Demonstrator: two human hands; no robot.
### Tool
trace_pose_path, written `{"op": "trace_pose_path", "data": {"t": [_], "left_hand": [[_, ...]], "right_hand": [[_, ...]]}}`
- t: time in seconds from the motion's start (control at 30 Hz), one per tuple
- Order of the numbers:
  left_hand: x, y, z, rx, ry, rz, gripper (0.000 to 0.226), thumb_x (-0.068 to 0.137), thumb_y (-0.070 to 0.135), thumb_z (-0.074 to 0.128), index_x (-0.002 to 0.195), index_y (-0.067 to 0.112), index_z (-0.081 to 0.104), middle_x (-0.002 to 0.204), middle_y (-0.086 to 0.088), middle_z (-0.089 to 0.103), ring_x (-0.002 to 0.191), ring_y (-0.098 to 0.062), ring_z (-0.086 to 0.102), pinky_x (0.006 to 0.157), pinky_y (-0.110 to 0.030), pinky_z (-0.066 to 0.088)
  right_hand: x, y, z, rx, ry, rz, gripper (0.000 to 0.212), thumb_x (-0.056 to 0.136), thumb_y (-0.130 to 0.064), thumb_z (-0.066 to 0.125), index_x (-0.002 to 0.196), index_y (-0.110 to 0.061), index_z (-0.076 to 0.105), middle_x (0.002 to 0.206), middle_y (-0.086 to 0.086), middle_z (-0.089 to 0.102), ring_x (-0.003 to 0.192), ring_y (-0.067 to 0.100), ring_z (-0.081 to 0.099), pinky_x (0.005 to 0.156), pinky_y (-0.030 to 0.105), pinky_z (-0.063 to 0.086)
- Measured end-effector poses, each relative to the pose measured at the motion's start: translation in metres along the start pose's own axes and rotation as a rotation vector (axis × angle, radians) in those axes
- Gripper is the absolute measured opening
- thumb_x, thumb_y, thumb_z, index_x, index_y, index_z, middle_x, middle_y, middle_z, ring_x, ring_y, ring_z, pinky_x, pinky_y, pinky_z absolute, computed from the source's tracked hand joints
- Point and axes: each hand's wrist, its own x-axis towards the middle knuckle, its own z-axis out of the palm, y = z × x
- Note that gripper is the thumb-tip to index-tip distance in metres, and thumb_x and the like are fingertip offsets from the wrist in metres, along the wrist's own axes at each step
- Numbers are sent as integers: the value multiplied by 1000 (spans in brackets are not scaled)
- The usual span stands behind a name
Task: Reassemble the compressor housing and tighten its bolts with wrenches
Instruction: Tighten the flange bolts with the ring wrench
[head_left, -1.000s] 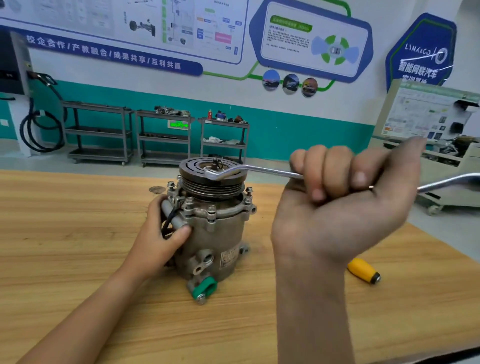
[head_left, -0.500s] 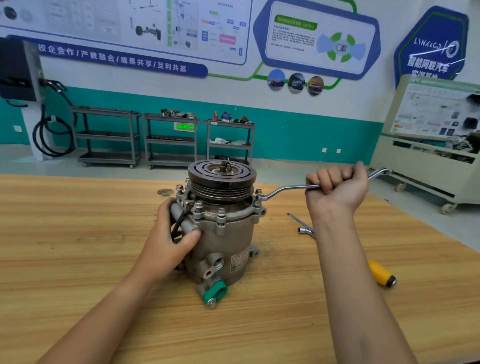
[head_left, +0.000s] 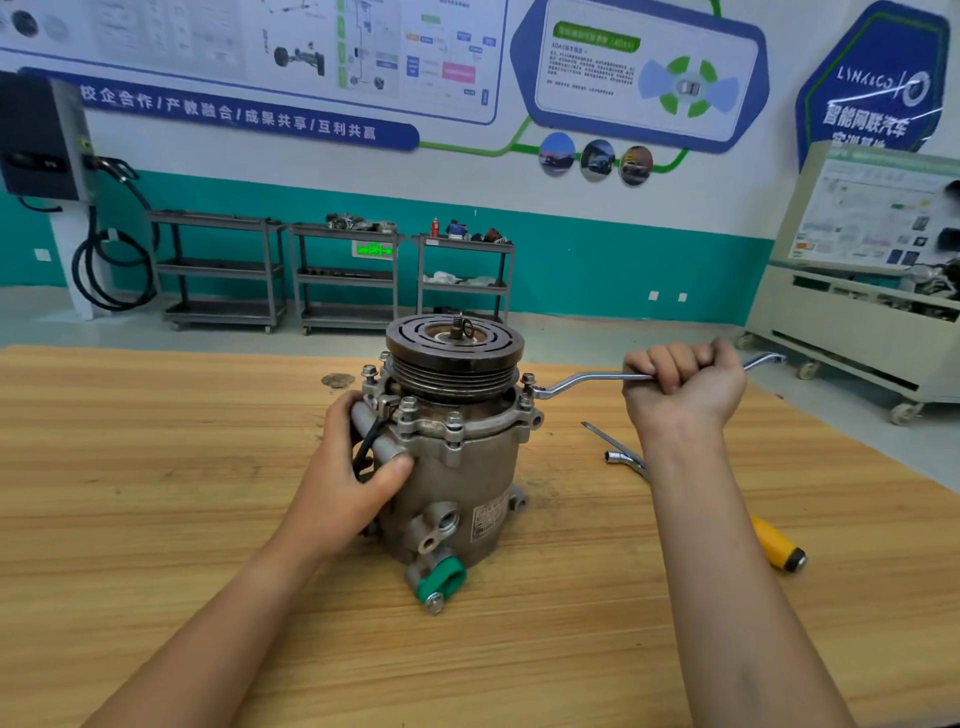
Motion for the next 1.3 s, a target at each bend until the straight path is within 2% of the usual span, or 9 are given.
{"op": "trace_pose_path", "data": {"t": [0.3, 0.5, 0.67, 0.77, 0.87, 1.0, 1.17, 1.23, 1.3], "left_hand": [[0, 0, 1, -1, 8, -6, 62, 81, 7, 61, 125, 32, 26, 111, 25, 43, 92, 30, 44, 65, 3, 39], [-2, 2, 1, 19, 6, -9, 63, 81, 7, 62, 125, 34, 26, 112, 25, 42, 91, 32, 42, 65, 6, 36], [-1, 1, 0, 32, 3, -14, 63, 82, 8, 61, 128, 32, 25, 113, 27, 41, 94, 31, 42, 68, 6, 36], [-2, 2, 1, 31, 9, 0, 61, 82, 6, 61, 126, 31, 26, 112, 25, 42, 93, 32, 42, 66, 6, 35], [-2, 3, 1, 23, 11, -8, 61, 82, 12, 64, 125, 33, 25, 111, 26, 42, 93, 31, 43, 66, 6, 35], [-2, 4, 1, 21, 21, -31, 63, 79, 24, 64, 127, 34, 26, 111, 26, 44, 97, 15, 50, 70, 0, 39], [-1, 5, 0, 8, 0, -23, 63, 75, 30, 64, 124, 37, 26, 112, 30, 43, 96, 28, 43, 70, 1, 39], [-1, 3, 0, -1, -1, -16, 62, 81, 21, 67, 125, 35, 26, 113, 29, 42, 96, 29, 43, 69, 2, 38], [-1, 1, 0, 2, 2, -8, 62, 83, 10, 64, 125, 35, 26, 113, 28, 42, 95, 30, 42, 67, 4, 37]], "right_hand": [[16, 4, 4, -159, -183, 215, 62, 99, -28, 31, 38, -19, 34, 35, -7, 19, 26, 8, 17, 35, 13, 22], [8, 1, -26, -79, -132, 242, 60, 99, -27, 33, 40, -18, 34, 36, -6, 21, 29, 9, 23, 43, 14, 34], [-32, 0, -32, -182, -148, -7, 59, 100, -32, 32, 42, -21, 37, 38, -6, 23, 36, 12, 26, 54, 22, 40], [-66, 7, -39, -325, -270, -229, 55, 97, -32, 34, 43, -24, 41, 39, -7, 28, 40, 12, 31, 59, 21, 47], [-103, 34, -51, -510, -427, -402, 47, 89, -39, 51, 44, -27, 45, 43, -11, 36, 45, 11, 37, 66, 21, 47], [-132, 71, -43, -760, -666, -671, 50, 96, -47, 44, 54, -19, 39, 49, -7, 34, 44, 12, 34, 46, 26, 33], [-118, 52, 2, -641, -625, -544, 58, 75, -71, 54, 46, -23, 37, 41, -11, 28, 37, 2, 29, 44, 23, 26], [-108, 38, 18, -521, -531, -438, 58, 65, -78, 57, 46, -25, 39, 38, -14, 28, 34, 5, 24, 43, 18, 24], [-91, 23, 33, -377, -373, -363, 62, 79, -74, 44, 51, -20, 32, 38, -10, 22, 34, 9, 17, 42, 17, 21]]}}
